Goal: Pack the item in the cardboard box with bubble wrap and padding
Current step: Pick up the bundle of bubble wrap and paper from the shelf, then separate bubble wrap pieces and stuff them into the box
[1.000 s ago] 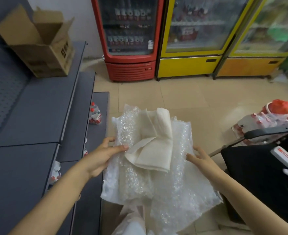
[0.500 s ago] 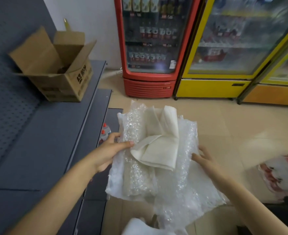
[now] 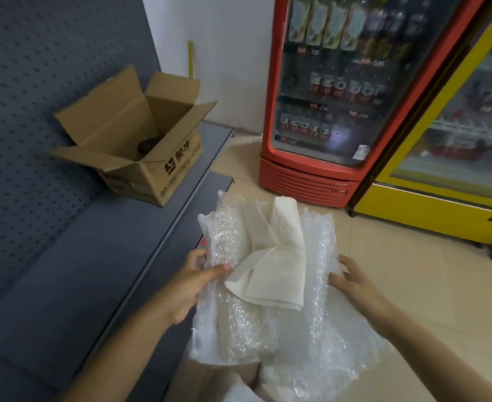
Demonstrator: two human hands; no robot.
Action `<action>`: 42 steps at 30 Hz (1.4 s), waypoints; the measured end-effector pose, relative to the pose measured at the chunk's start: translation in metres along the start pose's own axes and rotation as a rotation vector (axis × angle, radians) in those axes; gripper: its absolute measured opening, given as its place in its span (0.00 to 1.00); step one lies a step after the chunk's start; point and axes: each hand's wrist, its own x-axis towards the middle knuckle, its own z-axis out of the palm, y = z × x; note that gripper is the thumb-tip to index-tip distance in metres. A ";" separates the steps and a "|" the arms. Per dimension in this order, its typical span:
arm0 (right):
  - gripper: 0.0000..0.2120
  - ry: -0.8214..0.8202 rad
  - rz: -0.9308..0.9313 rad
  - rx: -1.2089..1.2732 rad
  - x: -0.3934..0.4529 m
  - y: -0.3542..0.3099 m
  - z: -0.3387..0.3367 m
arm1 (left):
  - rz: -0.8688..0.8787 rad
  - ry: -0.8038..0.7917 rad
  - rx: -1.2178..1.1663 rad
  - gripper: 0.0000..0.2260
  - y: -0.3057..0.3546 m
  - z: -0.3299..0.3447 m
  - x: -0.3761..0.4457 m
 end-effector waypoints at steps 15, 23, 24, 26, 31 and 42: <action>0.27 -0.525 -0.028 -0.324 0.145 -0.095 0.161 | 0.077 0.500 -0.341 0.21 -0.014 -0.125 -0.019; 0.18 -0.807 -0.072 -0.470 0.173 -0.120 0.260 | 0.082 0.711 -0.469 0.43 -0.037 -0.167 -0.059; 0.16 -0.838 -0.077 -0.487 0.177 -0.123 0.270 | 0.090 0.732 -0.498 0.39 -0.036 -0.168 -0.062; 0.13 -0.930 -0.090 -0.513 0.187 -0.133 0.291 | 0.108 0.775 -0.552 0.33 -0.034 -0.173 -0.062; 0.15 -1.060 -0.151 -0.557 0.207 -0.161 0.340 | 0.129 0.915 -0.622 0.20 -0.023 -0.185 -0.054; 0.35 -1.101 -0.100 -0.707 0.240 -0.184 0.428 | 0.181 1.118 -0.740 0.21 -0.021 -0.256 -0.027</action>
